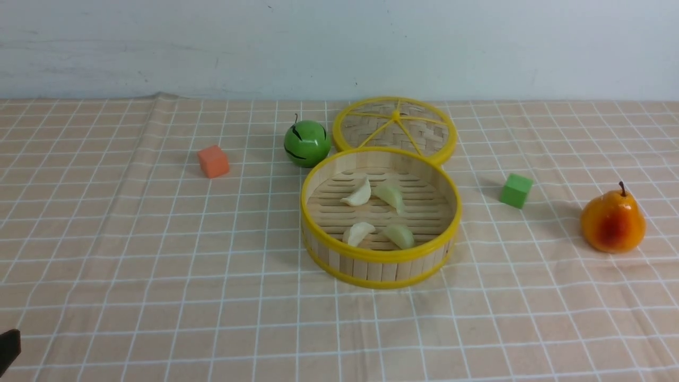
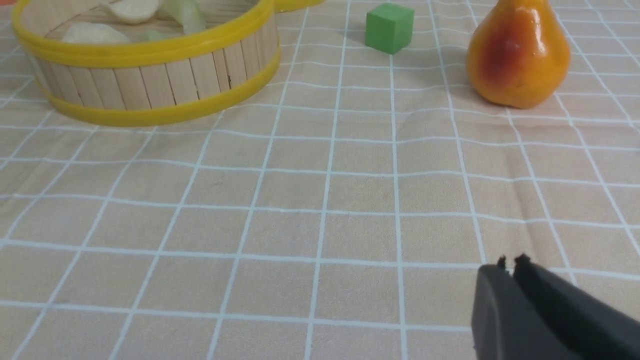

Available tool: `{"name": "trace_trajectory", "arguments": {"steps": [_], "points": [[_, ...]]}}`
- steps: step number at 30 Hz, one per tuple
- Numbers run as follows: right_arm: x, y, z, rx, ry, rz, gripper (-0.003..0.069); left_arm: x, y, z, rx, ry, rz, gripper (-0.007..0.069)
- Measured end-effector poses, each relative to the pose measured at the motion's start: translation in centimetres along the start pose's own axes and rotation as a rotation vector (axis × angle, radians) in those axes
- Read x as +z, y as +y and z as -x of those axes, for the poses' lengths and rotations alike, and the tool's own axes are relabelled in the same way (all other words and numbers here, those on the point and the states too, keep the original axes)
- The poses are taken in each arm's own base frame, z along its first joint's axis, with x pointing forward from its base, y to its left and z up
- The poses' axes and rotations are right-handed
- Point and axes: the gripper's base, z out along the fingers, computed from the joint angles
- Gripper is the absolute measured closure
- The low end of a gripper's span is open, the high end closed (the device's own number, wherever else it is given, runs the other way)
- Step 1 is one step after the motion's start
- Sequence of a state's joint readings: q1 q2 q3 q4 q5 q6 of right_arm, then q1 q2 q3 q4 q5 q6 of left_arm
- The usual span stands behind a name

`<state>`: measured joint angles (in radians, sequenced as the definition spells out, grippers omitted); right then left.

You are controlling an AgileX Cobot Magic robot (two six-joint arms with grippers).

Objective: Put the dumplings into the steamer on the table with the brown tablecloth.

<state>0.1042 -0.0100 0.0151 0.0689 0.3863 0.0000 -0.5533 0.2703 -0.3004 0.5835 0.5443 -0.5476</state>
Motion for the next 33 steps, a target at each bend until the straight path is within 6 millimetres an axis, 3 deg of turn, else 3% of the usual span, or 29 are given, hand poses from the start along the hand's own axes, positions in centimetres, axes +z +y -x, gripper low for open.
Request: {"name": "trace_trajectory", "arguments": {"steps": [8,11,19,26,33], "points": [[0.0,0.0,0.0,0.000,0.001,-0.001,0.0599,1.3,-0.5,-7.5,-0.111,0.159,-0.004,0.0487],[0.0,0.0,0.0,0.000,0.001,-0.001,0.0595,1.3,-0.7,-9.0,-0.196,0.107,0.005,0.0487],[0.0,0.0,0.0,0.000,0.001,-0.001,0.0589,1.1,-0.7,-8.8,-0.379,-0.033,0.083,0.0484],[0.0,0.0,0.0,0.000,0.001,-0.001,0.0578,1.0,-0.3,-8.9,-0.193,-0.022,0.157,0.0552],[0.0,0.0,0.0,0.000,0.001,-0.001,0.0568,1.1,-0.3,-8.9,-0.168,-0.017,0.157,0.0638]]}}
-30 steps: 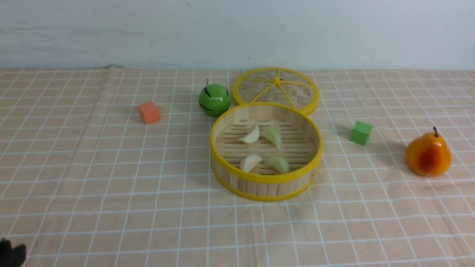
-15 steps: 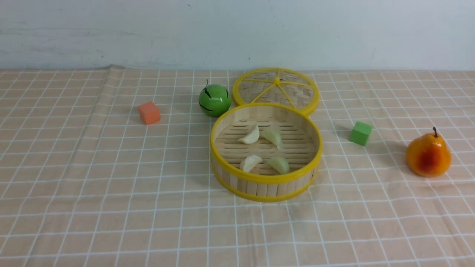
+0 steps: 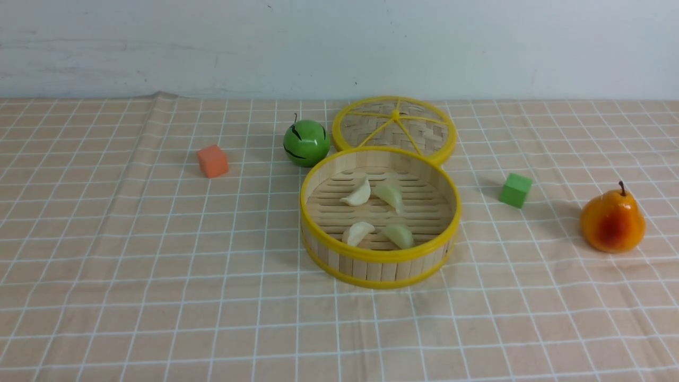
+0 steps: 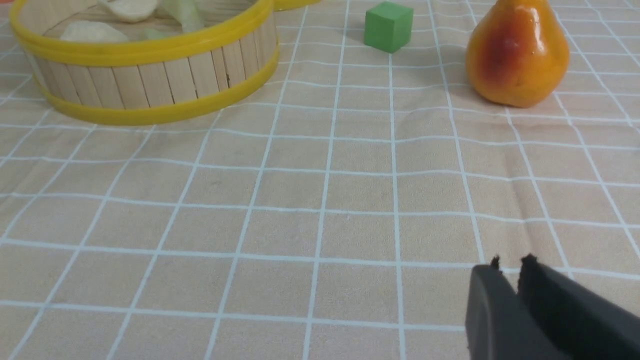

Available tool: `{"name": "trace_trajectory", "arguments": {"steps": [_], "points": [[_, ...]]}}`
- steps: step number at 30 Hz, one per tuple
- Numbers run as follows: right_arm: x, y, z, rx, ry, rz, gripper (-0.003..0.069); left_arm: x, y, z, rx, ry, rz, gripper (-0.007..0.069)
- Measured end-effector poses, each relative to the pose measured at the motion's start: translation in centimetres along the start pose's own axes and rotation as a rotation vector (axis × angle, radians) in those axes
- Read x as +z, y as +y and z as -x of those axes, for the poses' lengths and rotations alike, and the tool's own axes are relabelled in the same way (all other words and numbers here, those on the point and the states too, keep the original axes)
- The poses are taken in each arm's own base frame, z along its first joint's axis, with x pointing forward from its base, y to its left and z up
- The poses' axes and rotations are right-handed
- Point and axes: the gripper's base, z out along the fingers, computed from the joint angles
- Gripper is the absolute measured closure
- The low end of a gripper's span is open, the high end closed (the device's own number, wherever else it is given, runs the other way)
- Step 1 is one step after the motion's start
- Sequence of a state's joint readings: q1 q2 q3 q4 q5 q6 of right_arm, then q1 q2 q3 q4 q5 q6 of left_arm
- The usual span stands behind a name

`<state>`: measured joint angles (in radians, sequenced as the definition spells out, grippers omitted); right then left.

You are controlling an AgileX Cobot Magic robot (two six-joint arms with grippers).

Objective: Put the dumplings into the steamer on the table with the brown tablecloth.

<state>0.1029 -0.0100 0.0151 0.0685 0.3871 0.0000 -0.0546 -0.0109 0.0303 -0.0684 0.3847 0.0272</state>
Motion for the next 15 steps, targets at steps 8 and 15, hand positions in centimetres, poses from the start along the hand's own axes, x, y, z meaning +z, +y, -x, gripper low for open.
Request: {"name": "trace_trajectory", "arguments": {"steps": [8,15], "points": [[0.00,0.00,0.00,0.000,0.000,0.000,0.0556,0.00,0.00,-0.02,-0.040,0.002,0.000,0.0638],[0.00,0.00,0.00,0.000,0.000,0.000,0.0547,0.00,-0.01,-0.18,-0.047,0.020,0.000,0.0638]]}}
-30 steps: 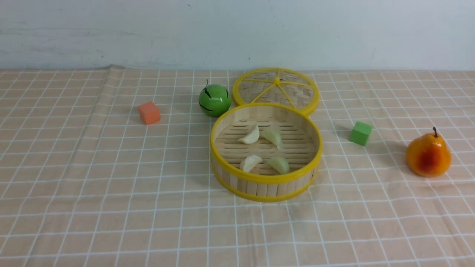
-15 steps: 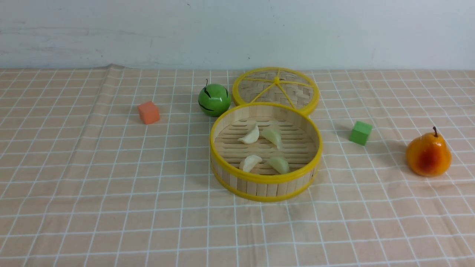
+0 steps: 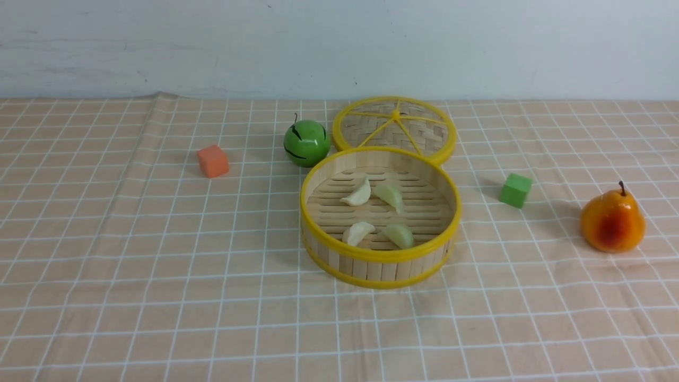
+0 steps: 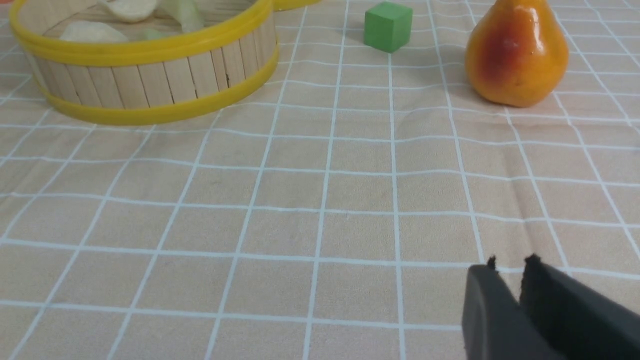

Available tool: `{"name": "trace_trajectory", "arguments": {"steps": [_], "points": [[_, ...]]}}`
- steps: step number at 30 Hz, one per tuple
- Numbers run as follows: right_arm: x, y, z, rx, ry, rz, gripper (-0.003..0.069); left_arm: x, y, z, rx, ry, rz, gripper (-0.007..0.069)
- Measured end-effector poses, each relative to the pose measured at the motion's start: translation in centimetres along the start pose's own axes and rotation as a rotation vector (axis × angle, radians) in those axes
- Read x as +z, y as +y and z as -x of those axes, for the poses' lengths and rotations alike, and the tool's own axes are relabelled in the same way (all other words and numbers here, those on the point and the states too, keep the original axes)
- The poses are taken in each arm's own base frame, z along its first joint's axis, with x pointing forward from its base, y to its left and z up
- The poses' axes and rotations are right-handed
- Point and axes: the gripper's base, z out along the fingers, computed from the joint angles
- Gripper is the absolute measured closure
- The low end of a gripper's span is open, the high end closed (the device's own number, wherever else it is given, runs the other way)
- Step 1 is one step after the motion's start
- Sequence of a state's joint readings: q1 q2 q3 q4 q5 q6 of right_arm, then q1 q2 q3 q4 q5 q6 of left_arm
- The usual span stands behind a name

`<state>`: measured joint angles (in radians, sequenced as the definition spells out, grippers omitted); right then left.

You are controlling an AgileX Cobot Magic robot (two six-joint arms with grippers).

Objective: Put the dumplings into the steamer on the table with the brown tablecloth.

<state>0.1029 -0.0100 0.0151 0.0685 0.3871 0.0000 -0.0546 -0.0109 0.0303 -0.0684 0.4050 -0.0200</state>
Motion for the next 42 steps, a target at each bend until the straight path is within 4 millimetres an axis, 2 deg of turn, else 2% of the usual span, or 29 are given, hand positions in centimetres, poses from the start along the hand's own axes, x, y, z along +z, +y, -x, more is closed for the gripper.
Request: {"name": "trace_trajectory", "arguments": {"steps": [42], "points": [[0.00,0.00,0.00,0.000,0.000,0.000,0.0497,-0.06,-0.18,-0.14,-0.020,0.027,-0.018,0.0638]]}}
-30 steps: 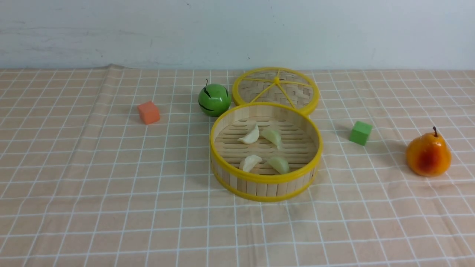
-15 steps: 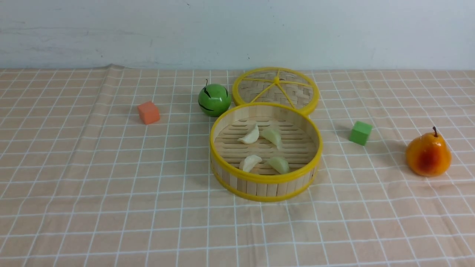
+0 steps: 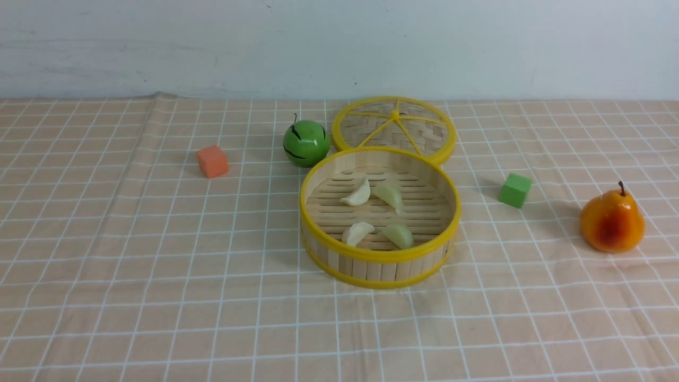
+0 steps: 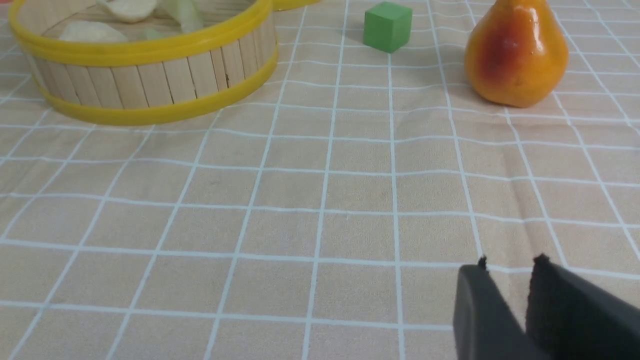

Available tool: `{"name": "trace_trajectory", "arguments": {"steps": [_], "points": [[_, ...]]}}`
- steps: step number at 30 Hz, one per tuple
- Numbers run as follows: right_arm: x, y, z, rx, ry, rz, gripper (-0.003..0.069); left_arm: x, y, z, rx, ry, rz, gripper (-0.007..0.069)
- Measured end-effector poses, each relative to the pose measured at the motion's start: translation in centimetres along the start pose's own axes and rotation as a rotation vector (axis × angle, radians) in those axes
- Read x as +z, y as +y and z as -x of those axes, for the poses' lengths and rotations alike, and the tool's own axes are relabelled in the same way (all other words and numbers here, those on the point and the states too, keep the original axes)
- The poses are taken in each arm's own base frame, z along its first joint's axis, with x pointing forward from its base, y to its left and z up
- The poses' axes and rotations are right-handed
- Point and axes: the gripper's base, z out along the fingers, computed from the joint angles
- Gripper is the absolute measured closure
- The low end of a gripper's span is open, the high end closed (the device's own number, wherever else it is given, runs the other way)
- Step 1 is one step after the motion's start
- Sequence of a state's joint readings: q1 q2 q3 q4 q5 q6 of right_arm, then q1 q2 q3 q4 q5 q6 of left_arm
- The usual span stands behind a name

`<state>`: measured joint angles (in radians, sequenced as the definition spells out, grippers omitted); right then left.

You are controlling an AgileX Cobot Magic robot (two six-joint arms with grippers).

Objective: Put the dumplings into the steamer on the table with the brown tablecloth.

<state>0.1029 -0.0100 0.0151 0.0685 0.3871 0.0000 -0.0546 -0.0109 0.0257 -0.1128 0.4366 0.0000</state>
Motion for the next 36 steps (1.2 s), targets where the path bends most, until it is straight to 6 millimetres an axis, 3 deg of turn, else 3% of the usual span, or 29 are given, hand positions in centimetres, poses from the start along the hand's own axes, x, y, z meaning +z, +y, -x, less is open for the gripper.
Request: {"name": "trace_trajectory", "arguments": {"steps": [36], "points": [[0.00,0.00,0.00,0.000,0.000,0.000,0.0448,-0.02,-0.01,0.02,-0.001,0.002,-0.001,0.0627]]}}
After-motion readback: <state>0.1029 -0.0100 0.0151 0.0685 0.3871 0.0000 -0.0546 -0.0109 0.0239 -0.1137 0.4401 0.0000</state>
